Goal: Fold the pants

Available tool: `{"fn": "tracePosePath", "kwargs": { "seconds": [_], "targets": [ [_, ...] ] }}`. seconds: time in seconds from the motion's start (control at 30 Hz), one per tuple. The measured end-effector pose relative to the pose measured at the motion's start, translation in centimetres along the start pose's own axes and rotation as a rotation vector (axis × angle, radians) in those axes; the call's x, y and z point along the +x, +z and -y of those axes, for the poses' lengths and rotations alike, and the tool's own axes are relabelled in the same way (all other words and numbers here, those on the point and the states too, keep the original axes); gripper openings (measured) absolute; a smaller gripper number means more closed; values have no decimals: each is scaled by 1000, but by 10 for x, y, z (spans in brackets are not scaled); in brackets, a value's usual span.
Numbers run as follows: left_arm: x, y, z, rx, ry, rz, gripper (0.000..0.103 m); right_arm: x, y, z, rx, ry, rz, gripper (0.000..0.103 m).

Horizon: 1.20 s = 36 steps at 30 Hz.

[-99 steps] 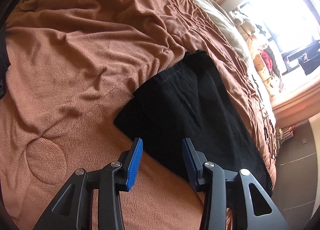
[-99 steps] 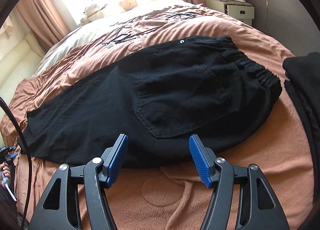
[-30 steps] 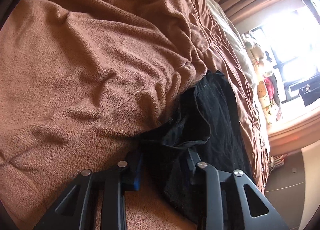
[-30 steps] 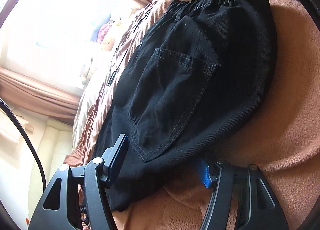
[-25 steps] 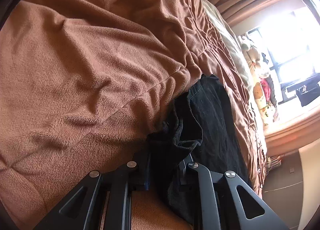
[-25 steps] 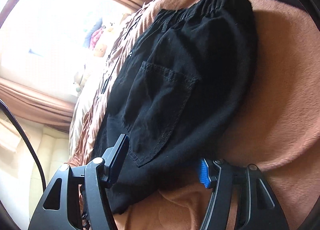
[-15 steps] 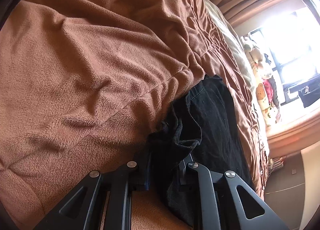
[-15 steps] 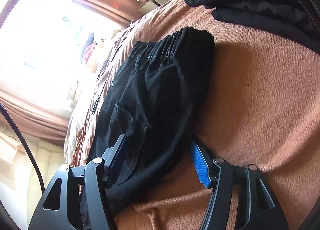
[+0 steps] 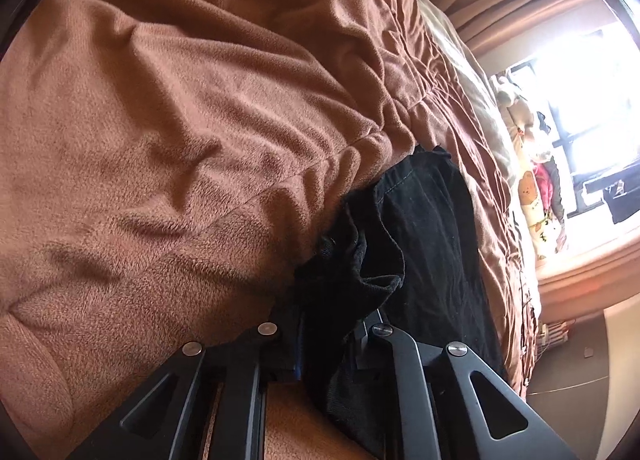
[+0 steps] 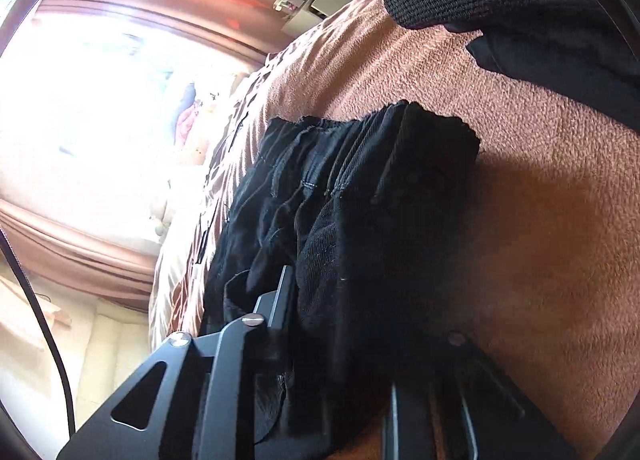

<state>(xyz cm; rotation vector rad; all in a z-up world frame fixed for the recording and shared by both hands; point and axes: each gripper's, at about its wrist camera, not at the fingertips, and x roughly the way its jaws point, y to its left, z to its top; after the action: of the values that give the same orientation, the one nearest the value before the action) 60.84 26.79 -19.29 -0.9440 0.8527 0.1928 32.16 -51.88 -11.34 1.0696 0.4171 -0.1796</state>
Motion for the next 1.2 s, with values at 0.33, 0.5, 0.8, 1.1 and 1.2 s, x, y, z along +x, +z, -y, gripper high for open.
{"fn": "tracePosePath", "kwargs": {
  "seconds": [0.33, 0.5, 0.8, 1.1, 1.2],
  "targets": [
    [-51, 21, 37, 38, -73, 78, 13, -52, -11, -55, -189, 34, 83, 9],
    [-90, 33, 42, 55, -82, 130, 13, -64, -15, -63, -222, 52, 50, 9],
    [-164, 39, 1, 75, -79, 161, 13, -80, -12, -62, -237, 78, -41, 9],
    [-217, 17, -49, 66, -72, 153, 13, -119, -19, -35, -236, 103, -70, 9],
    [-229, 8, -68, 49, -67, 142, 13, -132, -21, -29, -234, 110, -74, 9]
  ]
}}
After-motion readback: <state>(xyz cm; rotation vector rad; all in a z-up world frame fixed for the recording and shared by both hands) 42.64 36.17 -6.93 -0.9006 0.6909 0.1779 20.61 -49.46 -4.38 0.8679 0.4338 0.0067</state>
